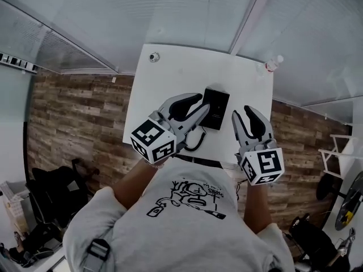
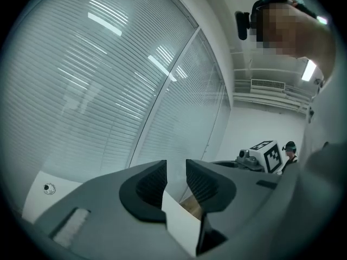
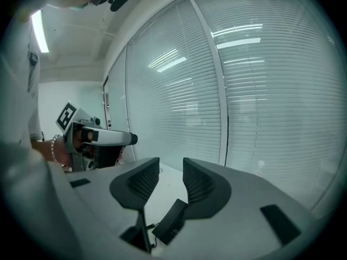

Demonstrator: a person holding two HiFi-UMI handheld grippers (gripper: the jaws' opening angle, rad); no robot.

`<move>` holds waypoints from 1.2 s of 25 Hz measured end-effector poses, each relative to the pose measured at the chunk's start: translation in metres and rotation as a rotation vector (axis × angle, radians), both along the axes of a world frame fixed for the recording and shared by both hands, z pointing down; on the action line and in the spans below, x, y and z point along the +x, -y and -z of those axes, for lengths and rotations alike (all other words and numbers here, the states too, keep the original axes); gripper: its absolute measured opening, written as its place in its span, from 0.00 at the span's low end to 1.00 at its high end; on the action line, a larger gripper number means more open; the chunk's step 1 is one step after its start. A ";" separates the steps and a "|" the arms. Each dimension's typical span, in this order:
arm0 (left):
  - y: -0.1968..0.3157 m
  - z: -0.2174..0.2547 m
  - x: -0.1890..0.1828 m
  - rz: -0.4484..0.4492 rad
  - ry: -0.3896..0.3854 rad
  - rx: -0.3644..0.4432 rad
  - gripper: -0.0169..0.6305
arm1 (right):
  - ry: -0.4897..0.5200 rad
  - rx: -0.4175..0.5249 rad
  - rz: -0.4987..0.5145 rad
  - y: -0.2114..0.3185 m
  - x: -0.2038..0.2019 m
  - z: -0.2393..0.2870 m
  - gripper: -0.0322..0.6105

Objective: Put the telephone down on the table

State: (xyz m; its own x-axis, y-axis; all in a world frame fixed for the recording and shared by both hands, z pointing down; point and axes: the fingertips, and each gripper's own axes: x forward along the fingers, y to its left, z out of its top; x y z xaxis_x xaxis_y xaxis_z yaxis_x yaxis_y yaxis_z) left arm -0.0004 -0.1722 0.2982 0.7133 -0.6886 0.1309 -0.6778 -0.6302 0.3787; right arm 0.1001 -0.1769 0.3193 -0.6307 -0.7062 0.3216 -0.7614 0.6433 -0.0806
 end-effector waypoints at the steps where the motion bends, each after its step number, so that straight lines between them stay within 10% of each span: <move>1: -0.003 0.003 0.001 -0.003 -0.004 0.001 0.20 | 0.004 0.007 0.001 -0.003 -0.001 0.005 0.25; 30: -0.035 0.063 -0.011 0.039 0.024 0.130 0.19 | 0.012 0.110 -0.002 -0.036 -0.015 0.063 0.23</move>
State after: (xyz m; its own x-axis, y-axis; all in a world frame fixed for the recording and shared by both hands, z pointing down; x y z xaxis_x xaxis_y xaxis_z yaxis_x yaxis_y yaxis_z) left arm -0.0115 -0.1369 0.2352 0.6833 -0.7280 0.0557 -0.7108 -0.6459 0.2786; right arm 0.0849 -0.1406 0.2560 -0.6328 -0.7378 0.2349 -0.7618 0.6475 -0.0185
